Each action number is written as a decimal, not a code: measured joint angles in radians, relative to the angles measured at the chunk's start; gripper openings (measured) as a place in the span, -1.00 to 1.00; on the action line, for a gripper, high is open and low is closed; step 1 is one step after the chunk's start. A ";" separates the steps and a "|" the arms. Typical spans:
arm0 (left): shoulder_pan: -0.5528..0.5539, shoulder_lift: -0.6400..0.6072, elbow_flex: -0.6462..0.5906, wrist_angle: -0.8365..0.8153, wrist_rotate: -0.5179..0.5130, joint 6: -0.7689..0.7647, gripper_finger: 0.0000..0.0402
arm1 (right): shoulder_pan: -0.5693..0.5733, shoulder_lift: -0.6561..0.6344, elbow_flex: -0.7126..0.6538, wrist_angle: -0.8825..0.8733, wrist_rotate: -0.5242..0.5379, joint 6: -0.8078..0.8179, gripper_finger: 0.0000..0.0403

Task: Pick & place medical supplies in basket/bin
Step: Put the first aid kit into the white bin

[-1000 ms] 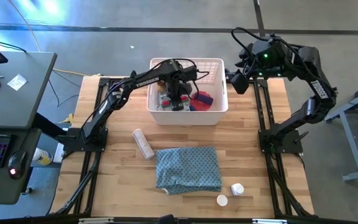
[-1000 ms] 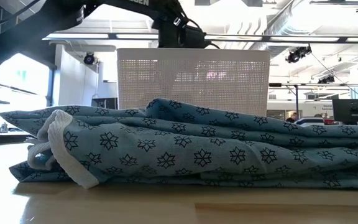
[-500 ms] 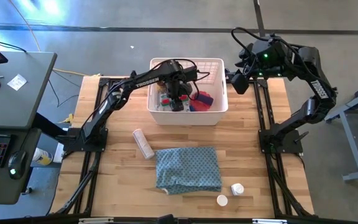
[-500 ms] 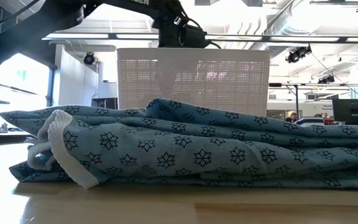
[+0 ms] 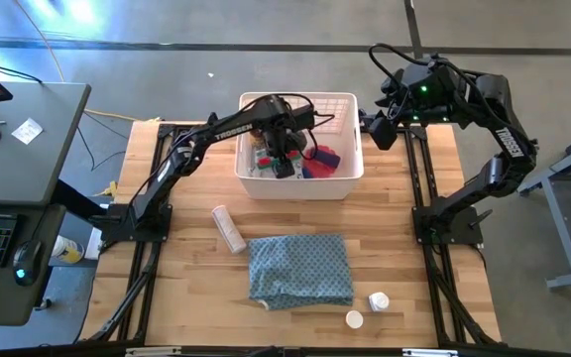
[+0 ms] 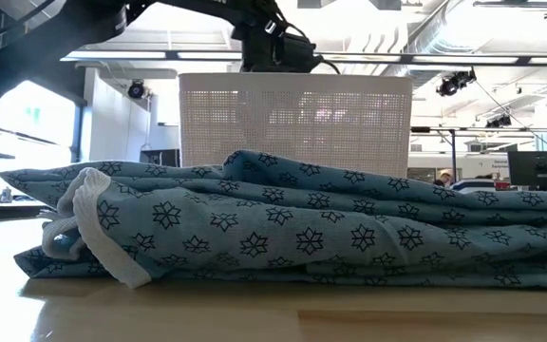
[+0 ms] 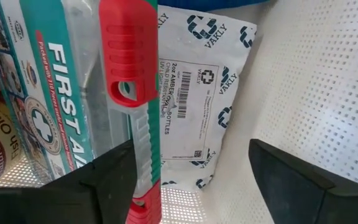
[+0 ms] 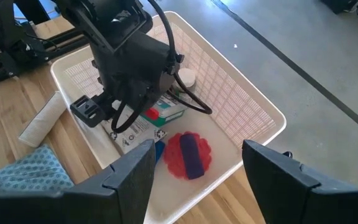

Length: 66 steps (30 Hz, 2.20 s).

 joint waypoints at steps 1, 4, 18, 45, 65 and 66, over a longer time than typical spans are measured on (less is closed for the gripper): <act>-0.003 -0.001 0.000 -0.001 0.001 -0.002 0.67 | 0.000 0.000 0.000 0.000 0.000 0.000 0.15; -0.004 -0.003 0.000 -0.001 0.008 -0.008 0.75 | 0.000 0.000 0.000 0.000 0.000 0.001 0.15; 0.016 -0.010 0.000 -0.002 0.221 0.009 0.71 | 0.000 0.000 0.000 0.000 0.001 0.019 0.15; 0.015 -0.021 0.029 -0.002 0.152 -0.103 0.67 | 0.000 0.000 0.000 0.001 0.001 0.035 0.15; 0.015 -0.021 0.028 0.365 0.177 -0.288 0.67 | 0.000 0.000 0.000 0.002 -0.007 0.050 0.15; 0.015 -0.021 0.028 0.366 0.170 -0.288 0.67 | 0.000 0.000 0.000 0.002 -0.011 0.052 0.15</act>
